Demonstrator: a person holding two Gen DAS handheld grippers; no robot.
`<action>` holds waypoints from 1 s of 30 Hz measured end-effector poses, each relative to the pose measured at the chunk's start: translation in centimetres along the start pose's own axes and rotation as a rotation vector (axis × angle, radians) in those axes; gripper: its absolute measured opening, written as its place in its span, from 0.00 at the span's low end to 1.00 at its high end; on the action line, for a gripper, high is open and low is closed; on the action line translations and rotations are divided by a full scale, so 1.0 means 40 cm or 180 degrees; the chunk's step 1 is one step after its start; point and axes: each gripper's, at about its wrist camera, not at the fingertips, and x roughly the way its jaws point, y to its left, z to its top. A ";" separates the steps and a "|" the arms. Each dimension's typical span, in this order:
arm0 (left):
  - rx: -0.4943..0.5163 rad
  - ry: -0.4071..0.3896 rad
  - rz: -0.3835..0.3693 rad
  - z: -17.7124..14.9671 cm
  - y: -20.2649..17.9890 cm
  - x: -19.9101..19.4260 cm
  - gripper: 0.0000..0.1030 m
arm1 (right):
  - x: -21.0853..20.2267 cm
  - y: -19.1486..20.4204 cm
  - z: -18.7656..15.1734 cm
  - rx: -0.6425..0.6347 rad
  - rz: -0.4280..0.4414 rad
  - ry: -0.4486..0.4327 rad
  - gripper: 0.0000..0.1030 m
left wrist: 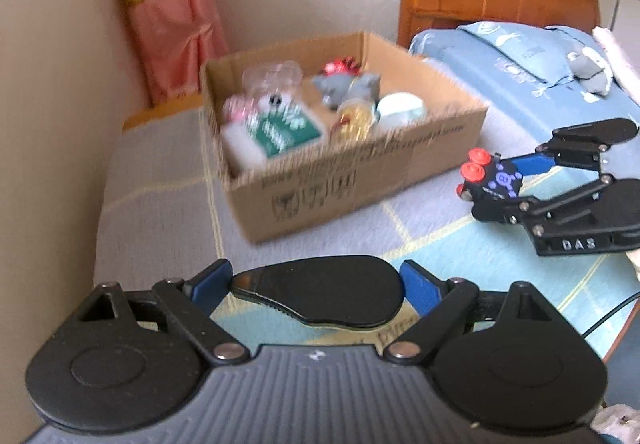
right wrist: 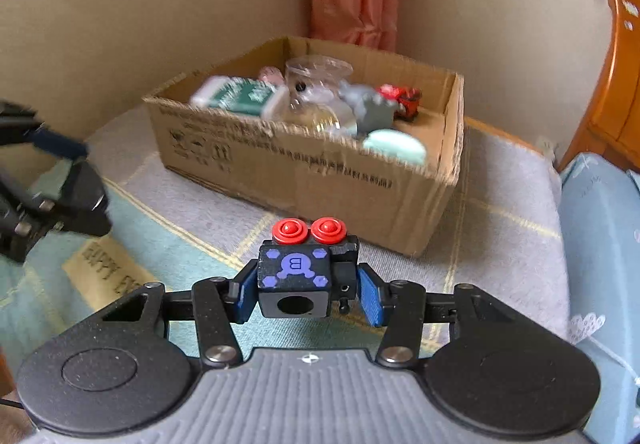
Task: Organize rigid objects
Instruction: 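Carry paddle with left and fidget cube with right into the box, open both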
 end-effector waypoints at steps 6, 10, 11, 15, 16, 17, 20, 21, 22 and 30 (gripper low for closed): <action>0.0202 -0.0183 -0.0065 0.119 -0.012 -0.016 0.87 | -0.077 -0.024 0.057 -0.0047 0.0077 -0.0200 0.54; 0.0328 -0.0312 -0.0064 0.216 -0.024 0.010 0.87 | -0.102 -0.040 0.104 -0.0121 0.0028 -0.0332 0.54; 0.0335 -0.0311 -0.0064 0.240 -0.025 0.026 0.87 | -0.101 -0.043 0.116 -0.0148 -0.0002 -0.0345 0.54; 0.0224 -0.0271 -0.0106 0.314 -0.019 0.096 0.87 | -0.079 -0.063 0.156 -0.0173 -0.0059 -0.0353 0.54; 0.0219 -0.0262 -0.0103 0.327 -0.018 0.114 0.87 | -0.071 -0.068 0.165 -0.0182 -0.0077 -0.0351 0.54; 0.0213 -0.0235 -0.0097 0.340 -0.018 0.135 0.87 | -0.065 -0.073 0.173 -0.0180 -0.0088 -0.0348 0.54; 0.0191 -0.0160 -0.0095 0.363 -0.015 0.182 0.87 | -0.043 -0.090 0.190 -0.0132 -0.0078 -0.0329 0.54; 0.0171 -0.0152 -0.0086 0.370 -0.013 0.197 0.87 | -0.036 -0.095 0.195 -0.0125 -0.0075 -0.0321 0.54; 0.0150 -0.0150 -0.0076 0.373 -0.012 0.208 0.87 | -0.030 -0.100 0.197 -0.0120 -0.0082 -0.0315 0.54; -0.0070 -0.0184 -0.0045 0.363 0.026 0.234 0.91 | -0.001 -0.128 0.206 -0.0056 -0.0095 -0.0277 0.54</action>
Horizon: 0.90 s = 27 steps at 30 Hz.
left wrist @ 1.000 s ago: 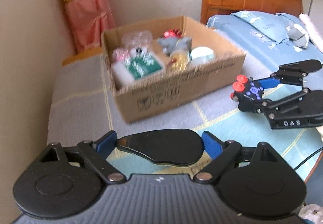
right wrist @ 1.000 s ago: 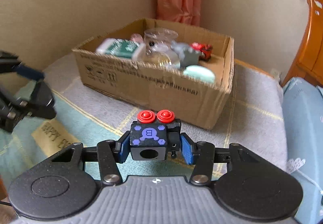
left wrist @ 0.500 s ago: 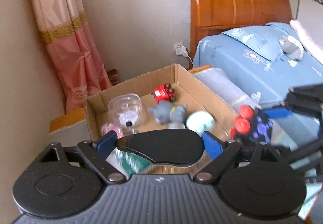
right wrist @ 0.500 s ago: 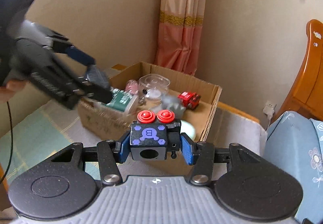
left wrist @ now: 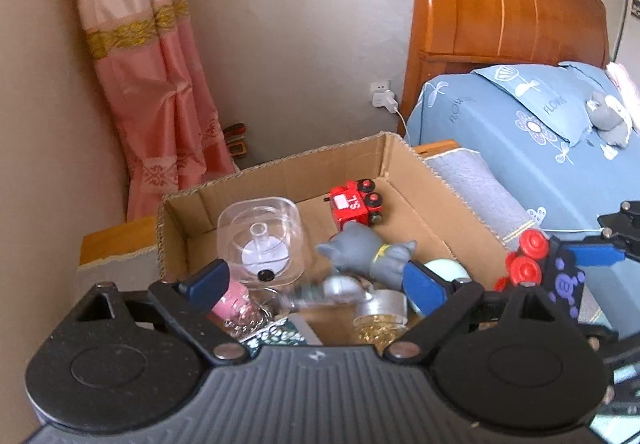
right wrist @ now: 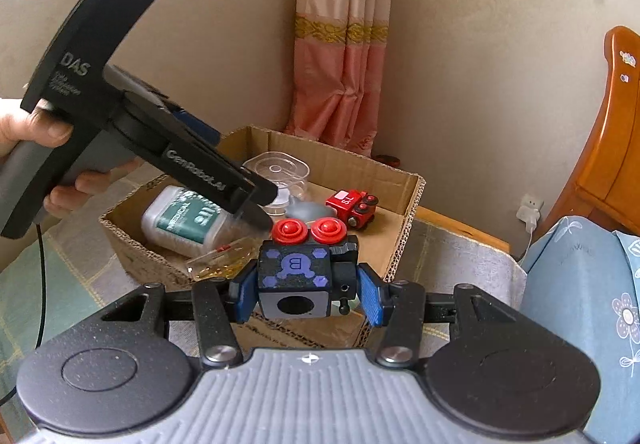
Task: Organize rigid objects
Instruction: 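Carry paddle with left and fidget cube with right into the box, open both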
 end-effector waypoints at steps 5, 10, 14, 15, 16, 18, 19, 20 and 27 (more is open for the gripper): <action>0.0020 -0.0067 0.0060 -0.024 0.013 -0.039 0.95 | 0.036 -0.020 0.017 0.0060 -0.0021 0.0034 0.54; -0.0014 -0.0130 0.0134 -0.043 0.022 -0.081 0.97 | 0.090 -0.045 0.040 0.0141 -0.0100 0.0091 0.54; -0.0043 -0.0171 0.0137 -0.062 0.024 -0.112 0.97 | 0.138 -0.061 0.067 0.0268 -0.0097 0.0124 0.54; -0.0048 -0.0184 0.0132 -0.067 0.024 -0.119 0.97 | 0.149 -0.064 0.072 0.0278 -0.0090 0.0134 0.55; -0.0054 -0.0201 0.0137 -0.072 0.023 -0.128 0.97 | 0.156 -0.065 0.076 0.0291 -0.0112 0.0137 0.61; -0.0034 -0.0237 0.0147 -0.080 0.020 -0.142 0.97 | 0.164 -0.066 0.079 0.0342 -0.0228 0.0129 0.82; -0.0022 -0.0266 0.0174 -0.086 0.017 -0.151 0.97 | 0.158 -0.065 0.077 0.0356 -0.0253 0.0091 0.89; -0.0009 -0.0304 0.0201 -0.092 0.014 -0.161 0.97 | 0.150 -0.063 0.075 0.0360 -0.0254 0.0060 0.89; -0.0003 -0.0424 0.0310 -0.123 -0.015 -0.231 0.97 | 0.064 -0.036 0.060 0.0384 -0.0354 0.0084 1.00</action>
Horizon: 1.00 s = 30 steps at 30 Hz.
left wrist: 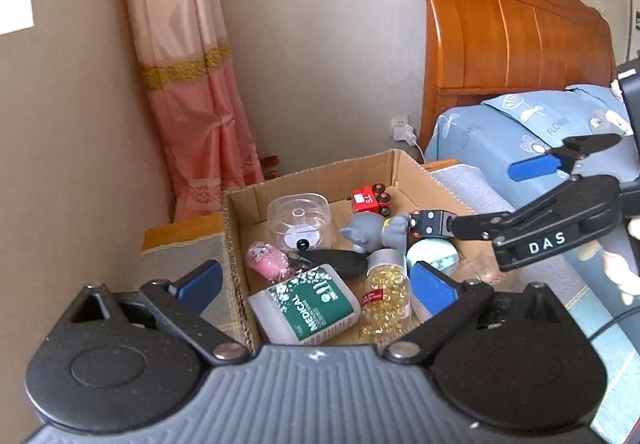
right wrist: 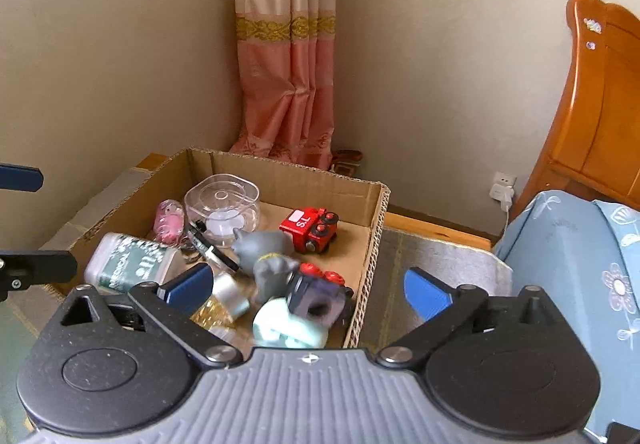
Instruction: Organize rigid objects
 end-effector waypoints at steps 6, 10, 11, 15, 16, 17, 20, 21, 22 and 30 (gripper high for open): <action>-0.0083 0.0046 0.0237 -0.036 -0.031 -0.079 0.97 | -0.084 0.047 -0.025 0.0036 -0.0164 0.0116 1.00; -0.0266 0.0107 0.0402 -0.094 -0.050 -0.114 0.97 | -0.152 0.074 -0.072 0.0177 -0.0247 0.0114 1.00; -0.0346 0.0140 0.0411 -0.110 -0.052 -0.118 0.97 | -0.168 0.079 -0.090 0.0264 -0.0258 0.0102 1.00; -0.0688 0.0379 0.0480 -0.176 -0.062 -0.120 0.97 | -0.211 0.104 -0.170 0.0627 -0.0361 0.0146 1.00; -0.0742 0.0460 0.0478 -0.188 -0.066 -0.118 0.97 | -0.218 0.111 -0.190 0.0678 -0.0400 0.0177 1.00; -0.0758 0.0508 0.0457 -0.196 -0.068 -0.120 0.97 | -0.224 0.119 -0.207 0.0704 -0.0427 0.0228 1.00; -0.0695 0.0493 0.0485 -0.207 -0.084 -0.139 0.97 | -0.246 0.142 -0.245 0.0678 -0.0506 0.0334 1.00; -0.0669 0.0458 0.0497 -0.205 -0.088 -0.148 0.97 | -0.256 0.148 -0.250 0.0663 -0.0545 0.0336 1.00; -0.0651 0.0423 0.0500 -0.202 -0.093 -0.158 0.97 | -0.267 0.153 -0.252 0.0656 -0.0568 0.0311 1.00; -0.0499 0.0251 0.0620 -0.176 -0.120 -0.205 0.97 | -0.307 0.144 -0.246 0.0756 -0.0598 0.0210 1.00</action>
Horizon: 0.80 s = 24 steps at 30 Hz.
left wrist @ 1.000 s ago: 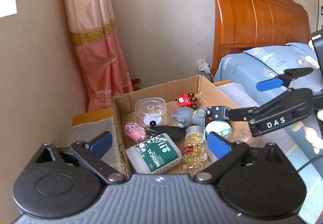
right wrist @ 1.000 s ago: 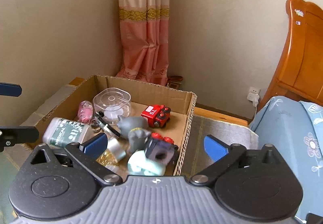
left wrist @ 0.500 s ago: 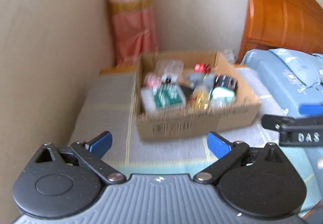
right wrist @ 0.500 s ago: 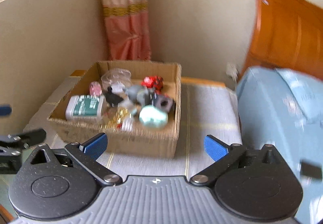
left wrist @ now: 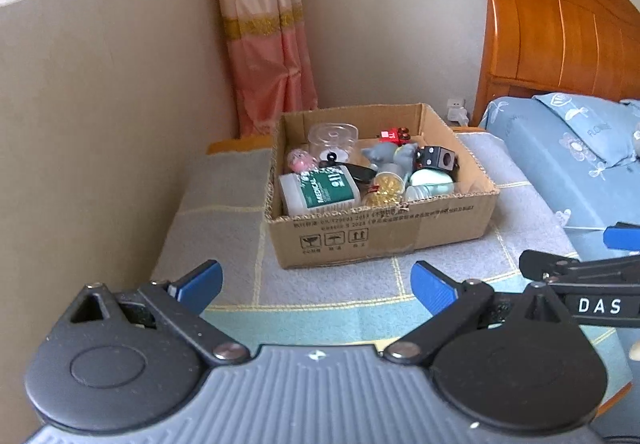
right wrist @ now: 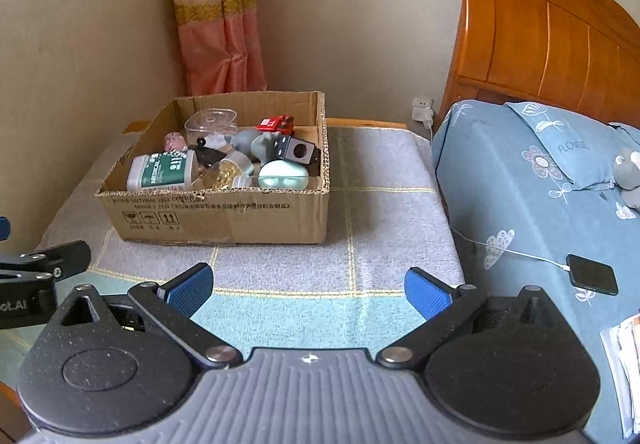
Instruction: Organize rigid objects
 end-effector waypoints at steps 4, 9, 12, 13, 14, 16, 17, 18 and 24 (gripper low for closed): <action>0.0028 -0.0011 -0.0005 0.002 -0.005 -0.004 0.97 | -0.005 0.005 0.002 -0.0005 0.0012 -0.0025 1.00; 0.0031 -0.0026 0.0002 0.003 -0.004 -0.010 0.97 | -0.010 0.011 0.003 -0.0029 0.0012 -0.0033 1.00; 0.0029 -0.0032 -0.0002 0.003 -0.003 -0.012 0.97 | -0.013 0.014 0.004 -0.0034 0.0013 -0.0047 1.00; 0.0028 -0.0034 -0.0002 0.003 -0.003 -0.012 0.97 | -0.012 0.013 0.004 -0.0031 0.0014 -0.0048 1.00; 0.0029 -0.0037 -0.0004 0.004 -0.003 -0.012 0.97 | -0.011 0.013 0.004 -0.0030 0.0014 -0.0049 1.00; 0.0027 -0.0041 -0.0009 0.004 -0.002 -0.014 0.97 | -0.011 0.013 0.004 -0.0032 0.0013 -0.0048 1.00; 0.0029 -0.0042 -0.0011 0.004 -0.002 -0.013 0.97 | -0.012 0.014 0.004 -0.0033 0.0014 -0.0050 1.00; 0.0030 -0.0041 -0.0005 0.004 -0.002 -0.013 0.97 | -0.013 0.014 0.004 -0.0033 0.0015 -0.0054 1.00; 0.0033 -0.0052 -0.0007 0.007 -0.003 -0.017 0.97 | -0.018 0.013 0.005 -0.0026 0.0010 -0.0071 1.00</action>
